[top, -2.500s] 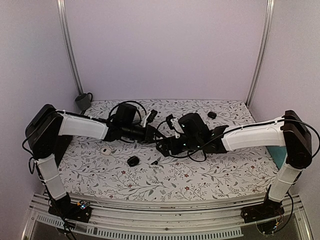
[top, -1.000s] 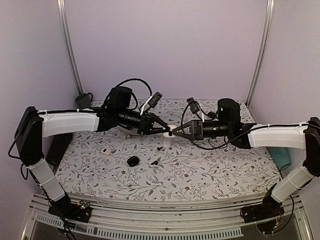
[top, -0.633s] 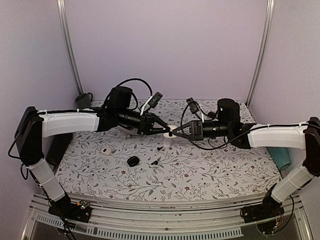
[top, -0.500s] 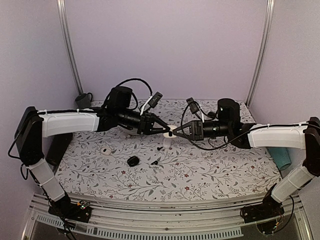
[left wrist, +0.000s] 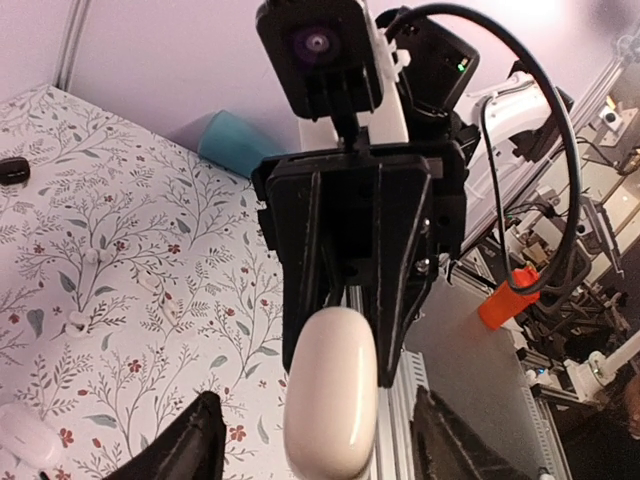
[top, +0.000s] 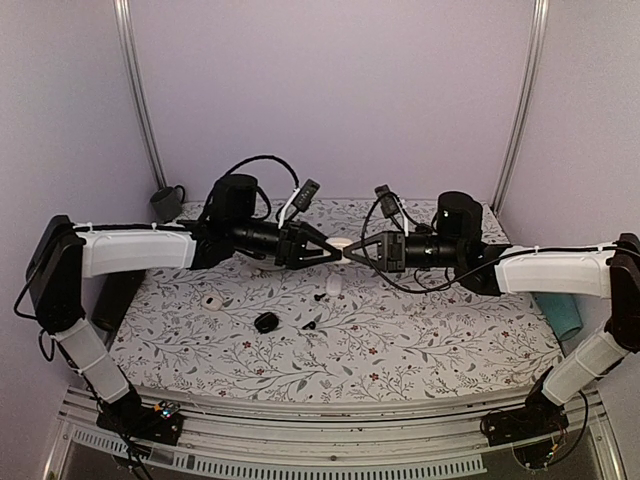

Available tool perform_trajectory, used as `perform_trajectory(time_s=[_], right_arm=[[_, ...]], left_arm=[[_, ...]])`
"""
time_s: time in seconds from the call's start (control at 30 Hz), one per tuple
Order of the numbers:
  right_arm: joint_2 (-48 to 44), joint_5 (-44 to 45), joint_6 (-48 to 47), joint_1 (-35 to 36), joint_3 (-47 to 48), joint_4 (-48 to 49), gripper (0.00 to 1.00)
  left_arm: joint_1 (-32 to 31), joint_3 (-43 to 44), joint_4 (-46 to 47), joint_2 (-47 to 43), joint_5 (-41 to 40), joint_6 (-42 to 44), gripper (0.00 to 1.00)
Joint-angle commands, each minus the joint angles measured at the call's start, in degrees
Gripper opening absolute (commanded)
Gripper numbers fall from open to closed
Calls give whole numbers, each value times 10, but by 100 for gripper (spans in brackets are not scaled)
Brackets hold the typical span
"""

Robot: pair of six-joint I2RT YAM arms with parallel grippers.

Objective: Insert the wireless bluetooth earbuds into the charging case
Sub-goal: Pass from the left arm to the right

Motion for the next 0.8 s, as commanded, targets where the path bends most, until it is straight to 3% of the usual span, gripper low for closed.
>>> perform_trajectory(time_s=[0.0,0.17,0.27,0.53,0.77], right_arm=[[5,20,20,-1,18,53,7],[4,43,24,0,21,71,7],[7,55,30,0,24,82,7],[16,70,37,4,18,115,8],[14,106,52,12,-1,177,8]], left_arm=[[7,-38,91,-32,-19,-51,67],[16,-87,195,-45,-24,-117,66],[16,-110,255,-46,-29,-152,60],[17,-121,297,-52,-77,-190,49],[11,-125,341,-53,-109,-223,46]])
